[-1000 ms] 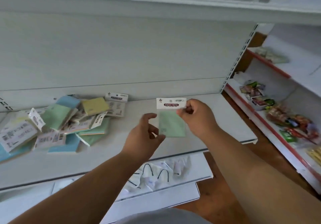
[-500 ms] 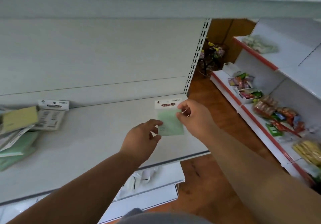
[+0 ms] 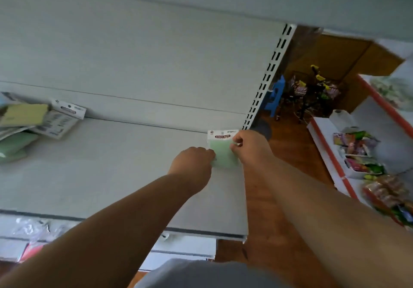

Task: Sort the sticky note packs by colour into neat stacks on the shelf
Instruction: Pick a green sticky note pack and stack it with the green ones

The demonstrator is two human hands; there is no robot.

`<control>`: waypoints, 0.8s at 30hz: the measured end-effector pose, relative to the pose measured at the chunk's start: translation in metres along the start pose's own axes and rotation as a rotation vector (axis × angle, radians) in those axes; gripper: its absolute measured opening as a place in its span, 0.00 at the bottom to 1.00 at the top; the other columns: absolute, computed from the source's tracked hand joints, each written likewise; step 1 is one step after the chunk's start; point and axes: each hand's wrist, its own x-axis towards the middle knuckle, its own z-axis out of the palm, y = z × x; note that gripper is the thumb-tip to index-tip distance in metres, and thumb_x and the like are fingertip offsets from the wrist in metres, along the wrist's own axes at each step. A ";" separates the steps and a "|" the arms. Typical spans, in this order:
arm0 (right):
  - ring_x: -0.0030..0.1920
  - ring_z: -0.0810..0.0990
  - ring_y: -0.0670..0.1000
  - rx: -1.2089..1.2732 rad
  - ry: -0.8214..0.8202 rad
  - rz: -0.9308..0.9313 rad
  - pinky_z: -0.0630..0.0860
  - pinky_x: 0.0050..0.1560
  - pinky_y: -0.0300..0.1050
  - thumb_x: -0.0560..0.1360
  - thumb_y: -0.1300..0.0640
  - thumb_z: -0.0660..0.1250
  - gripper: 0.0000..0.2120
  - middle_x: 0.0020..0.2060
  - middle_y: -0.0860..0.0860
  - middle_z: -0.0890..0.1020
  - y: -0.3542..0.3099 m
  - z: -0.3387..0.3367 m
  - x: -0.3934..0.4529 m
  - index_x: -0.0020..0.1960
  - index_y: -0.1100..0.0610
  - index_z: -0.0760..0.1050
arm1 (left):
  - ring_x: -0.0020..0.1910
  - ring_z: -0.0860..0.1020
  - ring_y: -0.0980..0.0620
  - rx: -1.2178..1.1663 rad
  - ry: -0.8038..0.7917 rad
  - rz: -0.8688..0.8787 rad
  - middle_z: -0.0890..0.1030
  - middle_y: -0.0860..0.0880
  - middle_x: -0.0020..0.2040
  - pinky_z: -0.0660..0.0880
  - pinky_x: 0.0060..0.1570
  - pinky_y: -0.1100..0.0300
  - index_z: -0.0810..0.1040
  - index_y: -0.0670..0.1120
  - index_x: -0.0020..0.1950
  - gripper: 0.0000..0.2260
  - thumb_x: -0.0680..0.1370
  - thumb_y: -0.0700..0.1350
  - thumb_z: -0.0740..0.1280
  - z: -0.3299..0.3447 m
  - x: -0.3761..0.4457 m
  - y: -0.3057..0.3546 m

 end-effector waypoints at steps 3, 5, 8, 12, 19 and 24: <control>0.47 0.78 0.55 -0.061 -0.079 -0.086 0.69 0.43 0.42 0.71 0.56 0.69 0.05 0.46 0.54 0.80 0.011 0.005 0.012 0.45 0.57 0.79 | 0.55 0.74 0.46 0.067 0.017 -0.047 0.76 0.49 0.54 0.70 0.46 0.56 0.75 0.55 0.63 0.16 0.76 0.44 0.60 0.009 0.002 0.011; 0.46 0.77 0.56 -0.109 -0.065 -0.112 0.70 0.42 0.43 0.71 0.54 0.70 0.07 0.47 0.55 0.76 0.016 0.007 0.014 0.45 0.57 0.77 | 0.56 0.73 0.46 0.046 0.032 -0.118 0.75 0.49 0.55 0.69 0.46 0.56 0.75 0.58 0.63 0.17 0.76 0.44 0.61 0.012 0.002 0.015; 0.46 0.75 0.57 -0.211 -0.010 -0.149 0.71 0.41 0.46 0.72 0.51 0.69 0.12 0.48 0.55 0.73 0.014 0.005 0.008 0.49 0.57 0.72 | 0.57 0.73 0.46 -0.031 0.048 -0.198 0.73 0.48 0.56 0.71 0.51 0.54 0.74 0.59 0.65 0.17 0.77 0.48 0.61 0.012 -0.003 0.020; 0.45 0.74 0.53 -0.086 0.034 -0.334 0.71 0.40 0.46 0.73 0.51 0.68 0.12 0.48 0.52 0.73 -0.011 -0.003 -0.012 0.52 0.55 0.71 | 0.59 0.73 0.46 -0.056 0.168 -0.237 0.74 0.49 0.60 0.72 0.56 0.53 0.70 0.56 0.68 0.20 0.76 0.53 0.62 0.007 -0.036 0.019; 0.51 0.75 0.53 0.190 0.049 -0.576 0.75 0.50 0.48 0.74 0.53 0.68 0.14 0.53 0.52 0.75 -0.097 -0.008 -0.062 0.56 0.56 0.72 | 0.56 0.76 0.47 -0.053 0.282 -0.379 0.75 0.51 0.60 0.74 0.55 0.55 0.73 0.54 0.66 0.18 0.76 0.52 0.64 -0.010 -0.123 -0.024; 0.48 0.76 0.49 0.278 0.029 -0.647 0.70 0.45 0.39 0.73 0.52 0.69 0.12 0.51 0.48 0.74 -0.183 0.016 -0.088 0.54 0.54 0.73 | 0.55 0.77 0.46 -0.037 0.334 -0.436 0.75 0.49 0.59 0.76 0.53 0.53 0.76 0.51 0.64 0.17 0.75 0.50 0.67 -0.034 -0.188 -0.089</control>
